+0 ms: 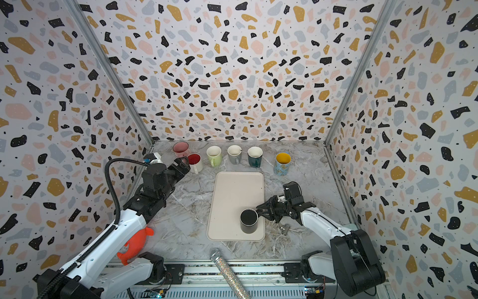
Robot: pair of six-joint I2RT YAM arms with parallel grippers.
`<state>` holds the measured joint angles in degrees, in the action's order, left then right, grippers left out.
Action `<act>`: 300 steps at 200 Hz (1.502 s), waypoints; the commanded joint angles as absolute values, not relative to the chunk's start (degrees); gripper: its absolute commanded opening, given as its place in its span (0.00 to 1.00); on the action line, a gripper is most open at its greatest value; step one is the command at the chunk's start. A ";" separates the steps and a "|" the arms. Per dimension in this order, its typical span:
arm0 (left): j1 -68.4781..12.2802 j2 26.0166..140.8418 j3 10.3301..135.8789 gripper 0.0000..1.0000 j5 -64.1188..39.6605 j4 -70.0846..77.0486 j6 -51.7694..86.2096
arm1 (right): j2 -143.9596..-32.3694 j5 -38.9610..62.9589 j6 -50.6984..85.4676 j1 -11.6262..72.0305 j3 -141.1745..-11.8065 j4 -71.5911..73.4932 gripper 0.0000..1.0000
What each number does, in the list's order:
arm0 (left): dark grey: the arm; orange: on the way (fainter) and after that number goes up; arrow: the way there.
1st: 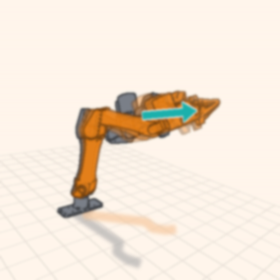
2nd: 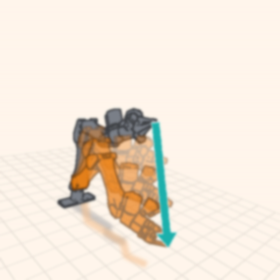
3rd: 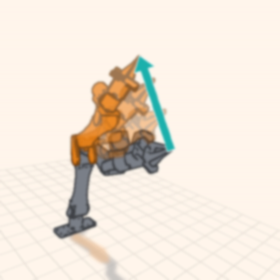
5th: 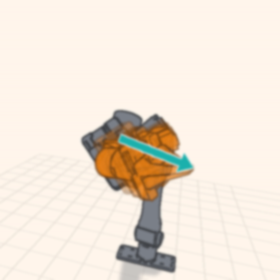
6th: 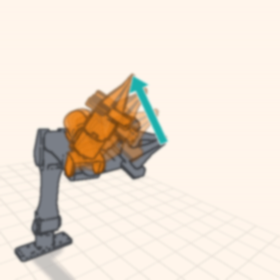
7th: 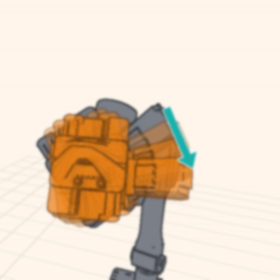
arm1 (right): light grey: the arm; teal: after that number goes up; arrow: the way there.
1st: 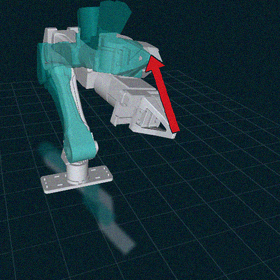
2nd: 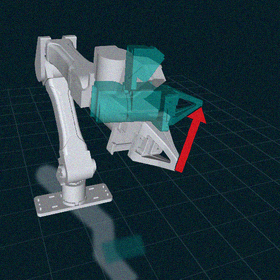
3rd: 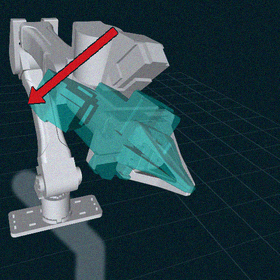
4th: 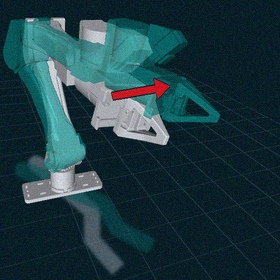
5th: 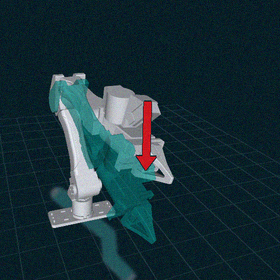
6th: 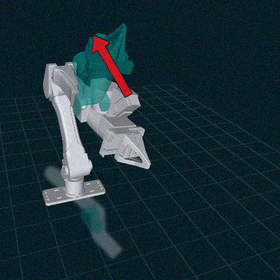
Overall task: Turn the mug right side up
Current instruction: Pick up the mug from the tray.
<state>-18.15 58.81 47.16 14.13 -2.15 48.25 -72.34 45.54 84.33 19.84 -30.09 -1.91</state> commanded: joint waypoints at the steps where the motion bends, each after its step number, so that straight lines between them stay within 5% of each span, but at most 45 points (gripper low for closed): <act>1: -17.95 58.80 47.90 0.96 15.21 -1.05 46.63 | -73.22 44.68 86.97 20.91 -29.60 2.89 0.34; 129: -17.96 61.41 50.25 0.96 14.49 -2.05 45.16 | -79.34 42.19 85.59 21.01 -31.29 11.37 0.29; 219: -17.99 63.10 51.67 0.96 12.87 -1.60 44.56 | -81.34 41.82 84.27 21.01 -32.50 16.23 0.00; 300: -18.01 64.36 54.18 0.91 5.94 1.45 41.72 | -76.18 38.61 63.71 23.65 -46.73 10.85 0.00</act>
<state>-18.15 63.68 50.52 9.56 -2.31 44.49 -80.77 39.46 72.99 22.37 -40.84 11.53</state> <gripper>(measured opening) 0.917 0.155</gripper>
